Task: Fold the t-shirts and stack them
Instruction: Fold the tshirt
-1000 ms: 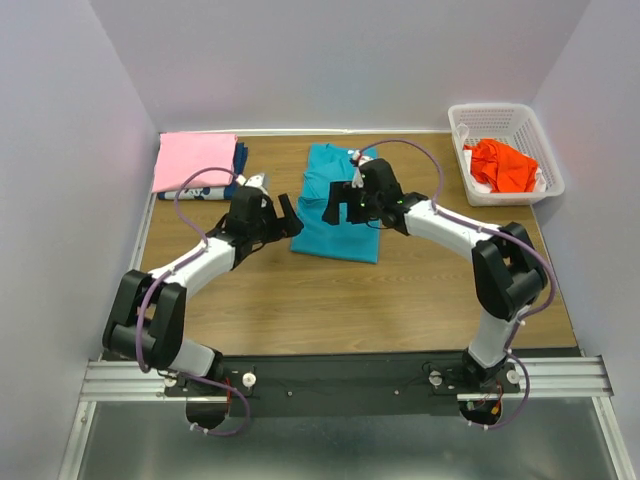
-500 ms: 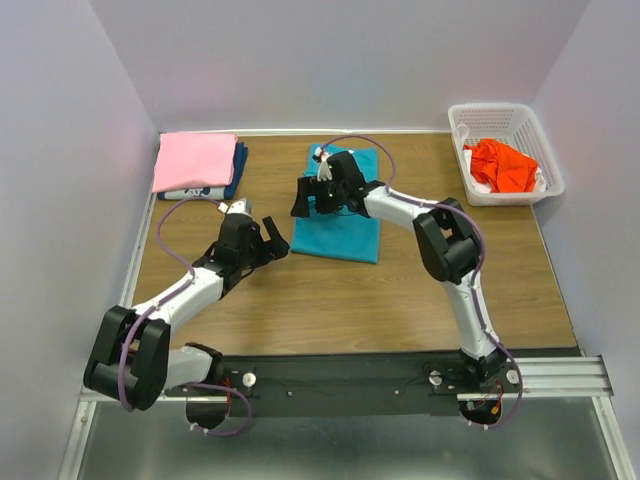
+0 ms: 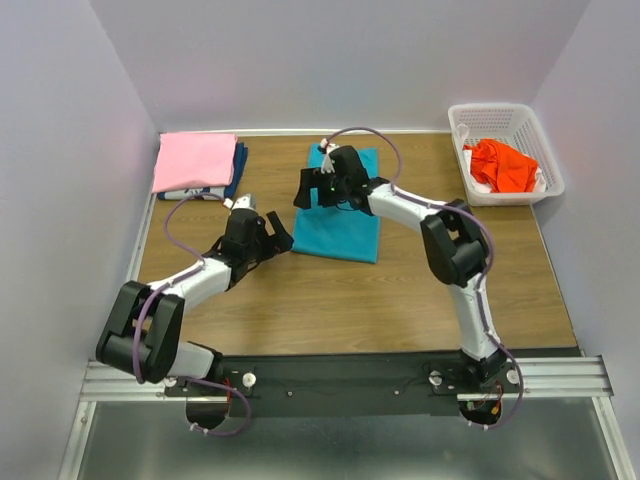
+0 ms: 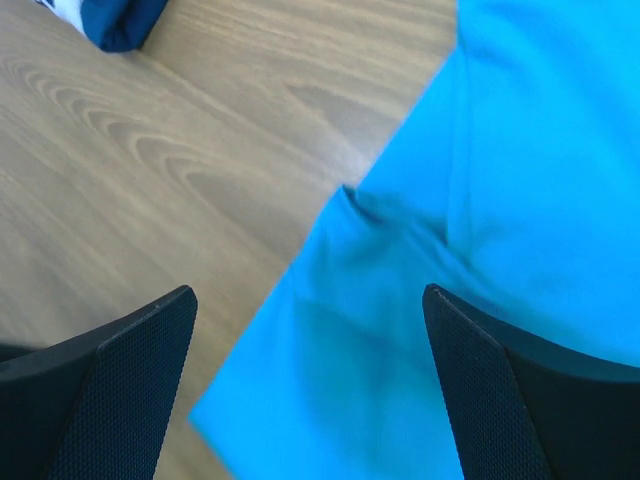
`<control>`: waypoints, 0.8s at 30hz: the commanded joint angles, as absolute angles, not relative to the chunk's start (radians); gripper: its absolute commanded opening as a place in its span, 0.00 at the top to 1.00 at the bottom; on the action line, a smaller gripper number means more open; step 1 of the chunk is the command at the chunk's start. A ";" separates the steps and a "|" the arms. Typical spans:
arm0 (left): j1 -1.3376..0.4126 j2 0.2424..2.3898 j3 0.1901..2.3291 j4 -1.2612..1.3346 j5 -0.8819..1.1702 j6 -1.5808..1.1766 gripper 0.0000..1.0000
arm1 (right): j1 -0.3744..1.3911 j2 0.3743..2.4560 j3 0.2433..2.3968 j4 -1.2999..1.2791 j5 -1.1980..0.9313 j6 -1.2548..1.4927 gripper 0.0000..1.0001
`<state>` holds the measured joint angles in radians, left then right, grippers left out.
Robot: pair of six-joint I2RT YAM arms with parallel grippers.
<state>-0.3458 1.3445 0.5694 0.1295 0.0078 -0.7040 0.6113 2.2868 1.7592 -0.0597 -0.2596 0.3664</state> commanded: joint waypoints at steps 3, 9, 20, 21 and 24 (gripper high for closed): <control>-0.341 1.449 0.656 0.213 0.063 -0.695 0.10 | 0.611 1.931 1.437 -0.058 -0.092 0.475 0.00; -0.341 1.538 0.663 0.270 0.161 -0.695 0.31 | 0.600 1.665 1.090 -0.061 0.149 0.606 0.00; -0.342 1.644 0.666 0.298 0.206 -0.701 0.57 | 0.595 1.370 0.825 -0.069 0.276 0.658 0.00; -0.342 1.652 0.670 0.296 0.207 -0.700 0.62 | 0.595 1.367 0.819 -0.069 0.273 0.661 0.00; -0.342 1.666 0.670 0.295 0.235 -0.693 0.75 | 0.594 1.356 0.795 -0.078 0.275 0.670 0.00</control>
